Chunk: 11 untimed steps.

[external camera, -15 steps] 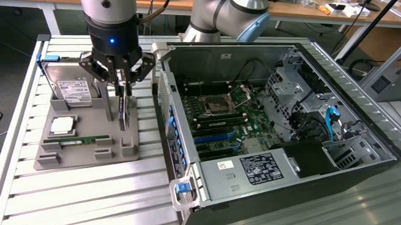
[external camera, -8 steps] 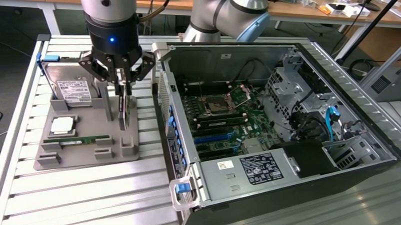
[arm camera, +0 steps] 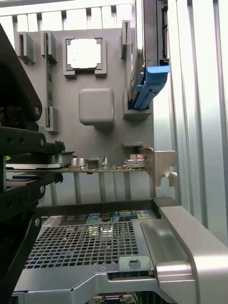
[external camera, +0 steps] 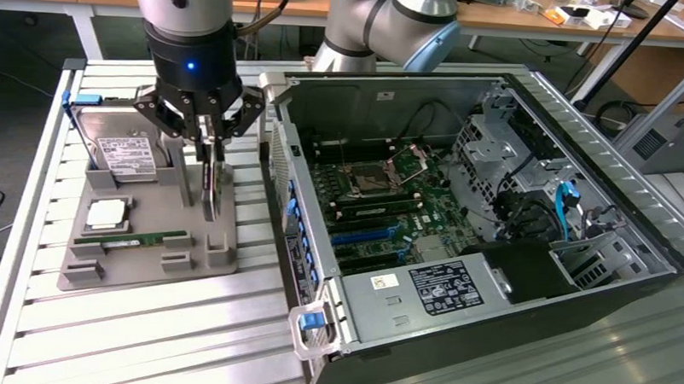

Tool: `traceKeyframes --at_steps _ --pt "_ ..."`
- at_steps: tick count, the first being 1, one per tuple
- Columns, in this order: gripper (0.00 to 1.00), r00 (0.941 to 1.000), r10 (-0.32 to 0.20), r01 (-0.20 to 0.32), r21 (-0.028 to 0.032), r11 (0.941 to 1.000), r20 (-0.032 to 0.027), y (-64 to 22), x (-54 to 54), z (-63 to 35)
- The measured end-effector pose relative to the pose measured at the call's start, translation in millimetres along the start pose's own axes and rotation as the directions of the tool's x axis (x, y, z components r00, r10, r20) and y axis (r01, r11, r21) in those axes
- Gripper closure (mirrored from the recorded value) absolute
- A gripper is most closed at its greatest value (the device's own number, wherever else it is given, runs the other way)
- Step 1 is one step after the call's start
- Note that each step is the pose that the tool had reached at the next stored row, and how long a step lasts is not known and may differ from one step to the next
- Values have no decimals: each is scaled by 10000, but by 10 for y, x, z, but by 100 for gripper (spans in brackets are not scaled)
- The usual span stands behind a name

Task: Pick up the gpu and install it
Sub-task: 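Pick up the gpu and move the gpu toward the slot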

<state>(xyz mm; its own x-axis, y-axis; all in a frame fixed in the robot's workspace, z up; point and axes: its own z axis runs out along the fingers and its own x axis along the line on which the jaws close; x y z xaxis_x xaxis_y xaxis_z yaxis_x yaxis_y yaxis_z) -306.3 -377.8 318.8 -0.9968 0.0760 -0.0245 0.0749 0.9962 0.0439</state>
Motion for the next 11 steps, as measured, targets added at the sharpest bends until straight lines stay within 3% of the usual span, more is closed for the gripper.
traceKeyframes --at_steps 11 --pt "73 10000 -1 1 -1 10000 0 1 -1 -28"
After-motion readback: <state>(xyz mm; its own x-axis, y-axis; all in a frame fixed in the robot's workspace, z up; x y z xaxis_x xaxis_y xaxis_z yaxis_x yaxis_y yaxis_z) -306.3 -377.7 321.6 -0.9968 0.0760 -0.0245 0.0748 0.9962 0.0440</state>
